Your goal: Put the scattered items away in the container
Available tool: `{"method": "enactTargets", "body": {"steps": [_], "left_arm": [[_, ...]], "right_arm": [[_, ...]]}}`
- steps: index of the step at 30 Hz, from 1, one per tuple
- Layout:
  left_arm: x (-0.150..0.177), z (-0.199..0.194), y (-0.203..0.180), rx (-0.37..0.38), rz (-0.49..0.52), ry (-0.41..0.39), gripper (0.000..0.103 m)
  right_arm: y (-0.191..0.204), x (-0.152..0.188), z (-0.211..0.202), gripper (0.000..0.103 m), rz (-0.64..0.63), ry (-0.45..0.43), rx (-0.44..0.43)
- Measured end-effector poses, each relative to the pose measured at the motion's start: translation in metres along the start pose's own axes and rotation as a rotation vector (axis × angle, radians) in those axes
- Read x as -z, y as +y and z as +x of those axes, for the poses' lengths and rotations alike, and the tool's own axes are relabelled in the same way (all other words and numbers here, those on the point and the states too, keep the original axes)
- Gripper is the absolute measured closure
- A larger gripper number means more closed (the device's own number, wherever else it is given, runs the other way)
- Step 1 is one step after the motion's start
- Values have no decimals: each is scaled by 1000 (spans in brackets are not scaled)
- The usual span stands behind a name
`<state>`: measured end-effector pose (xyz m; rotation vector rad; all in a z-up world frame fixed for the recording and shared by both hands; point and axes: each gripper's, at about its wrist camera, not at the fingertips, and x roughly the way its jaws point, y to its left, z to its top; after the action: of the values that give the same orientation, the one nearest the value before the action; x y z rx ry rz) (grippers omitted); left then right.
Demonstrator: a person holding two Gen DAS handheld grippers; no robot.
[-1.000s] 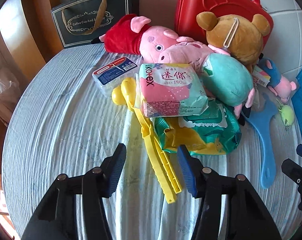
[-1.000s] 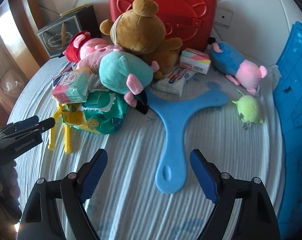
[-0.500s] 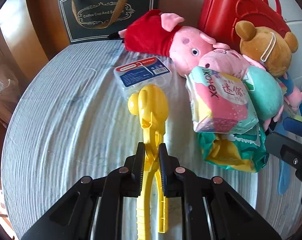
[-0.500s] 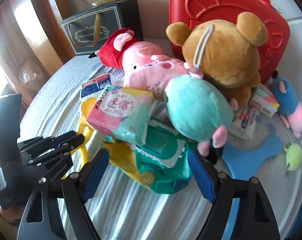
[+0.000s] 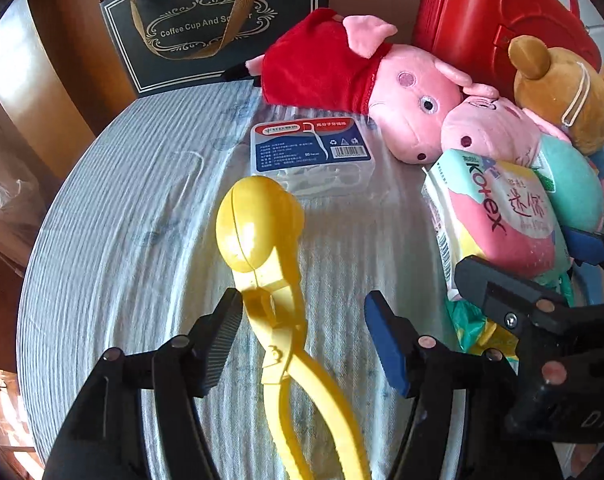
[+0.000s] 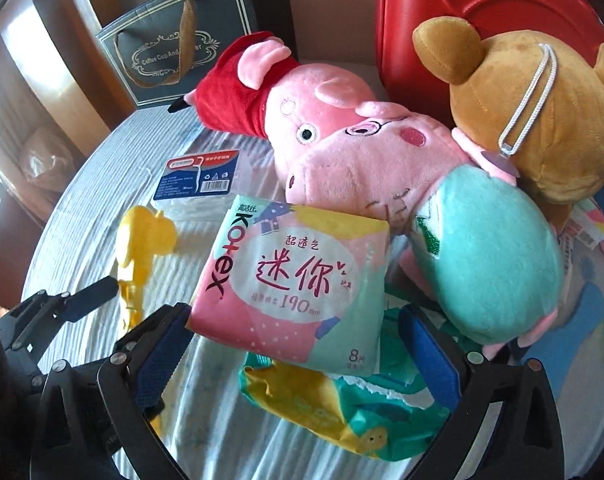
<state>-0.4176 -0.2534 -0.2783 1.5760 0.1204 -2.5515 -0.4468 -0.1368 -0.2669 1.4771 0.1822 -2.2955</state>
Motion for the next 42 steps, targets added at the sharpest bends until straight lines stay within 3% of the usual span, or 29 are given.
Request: {"method": "enactTargets", "body": {"steps": [4,5,6,7,13,20,33,42], "left_arm": [[-3,9,7,1,-40,-5,41],[-3,9,7,-7,-43,-12,51],[-3,10,7,-19,-44,-14,73],[-3,10,7,-22,-44,-11,77],[1,-3,3,-25,-29,-35,77],[13,-58,-10,-10,-26,-106,77],[48,-214,-47,20,11,-326,86],[85,-297,-107,-6,15,-431,87]], "right_arm": [[0,-3,9,1,-11,2,-3],[0,-4,11,1,-13,1,-3],[1,-5,13,1,-16,-1,-3],[2,-5,14,4,-23,-4,0],[5,1,3,14,-64,-26,16],[1,10,-37,15,-44,-68,7],[-3,64,-200,16,-48,-282,27],[-41,113,-303,16,-62,-408,30]]}}
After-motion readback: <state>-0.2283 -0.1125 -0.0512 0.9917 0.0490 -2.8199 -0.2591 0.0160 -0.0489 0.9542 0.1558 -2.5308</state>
